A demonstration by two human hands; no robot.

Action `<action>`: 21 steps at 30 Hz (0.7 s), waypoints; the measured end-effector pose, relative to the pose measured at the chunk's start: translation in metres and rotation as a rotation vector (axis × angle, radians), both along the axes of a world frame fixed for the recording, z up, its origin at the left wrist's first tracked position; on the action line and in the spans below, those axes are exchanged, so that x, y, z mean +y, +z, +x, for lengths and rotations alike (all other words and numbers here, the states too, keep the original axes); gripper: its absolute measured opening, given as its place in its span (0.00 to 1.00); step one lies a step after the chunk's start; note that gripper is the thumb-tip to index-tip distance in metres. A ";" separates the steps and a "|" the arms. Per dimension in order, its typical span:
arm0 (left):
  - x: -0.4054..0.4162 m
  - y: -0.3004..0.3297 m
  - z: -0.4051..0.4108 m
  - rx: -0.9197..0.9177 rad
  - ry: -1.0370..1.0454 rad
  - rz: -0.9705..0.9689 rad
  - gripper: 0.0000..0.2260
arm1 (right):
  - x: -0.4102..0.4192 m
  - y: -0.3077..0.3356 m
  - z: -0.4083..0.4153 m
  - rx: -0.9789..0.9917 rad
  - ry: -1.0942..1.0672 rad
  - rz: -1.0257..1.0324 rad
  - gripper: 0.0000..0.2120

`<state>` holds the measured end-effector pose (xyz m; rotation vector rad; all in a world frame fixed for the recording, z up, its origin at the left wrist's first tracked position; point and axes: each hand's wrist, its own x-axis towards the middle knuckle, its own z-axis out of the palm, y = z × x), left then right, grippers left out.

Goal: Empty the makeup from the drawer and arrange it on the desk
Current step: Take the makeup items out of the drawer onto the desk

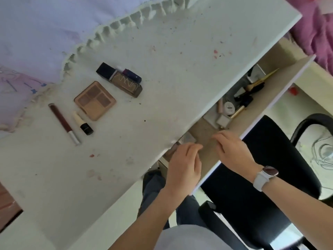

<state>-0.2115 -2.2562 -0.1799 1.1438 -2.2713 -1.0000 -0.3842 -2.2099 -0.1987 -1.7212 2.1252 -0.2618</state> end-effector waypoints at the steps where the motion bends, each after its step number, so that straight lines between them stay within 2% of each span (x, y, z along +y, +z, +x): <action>1: 0.010 -0.012 -0.008 -0.064 -0.041 0.026 0.13 | 0.001 -0.006 -0.008 0.043 -0.016 0.044 0.08; 7: 0.014 -0.073 -0.037 -0.606 -0.139 0.104 0.23 | -0.010 -0.040 -0.035 0.315 0.025 0.202 0.08; 9: 0.008 -0.087 -0.044 -0.725 -0.119 0.028 0.22 | -0.021 -0.041 -0.039 0.366 0.024 0.266 0.11; 11: 0.007 -0.097 -0.050 -0.818 -0.125 -0.027 0.21 | -0.033 -0.043 -0.044 0.393 0.012 0.384 0.19; 13: 0.010 -0.105 -0.052 -0.819 -0.117 -0.117 0.18 | -0.043 -0.045 -0.049 0.407 -0.015 0.544 0.27; 15: 0.011 -0.108 -0.051 -0.828 -0.174 -0.192 0.16 | -0.050 -0.046 -0.050 0.413 0.003 0.633 0.30; 18: 0.007 -0.112 -0.047 -0.716 -0.219 -0.209 0.14 | -0.053 -0.048 -0.047 0.397 0.071 0.700 0.29; 21: 0.000 -0.111 -0.046 -0.684 -0.202 -0.276 0.15 | -0.052 -0.050 -0.048 0.341 0.081 0.590 0.21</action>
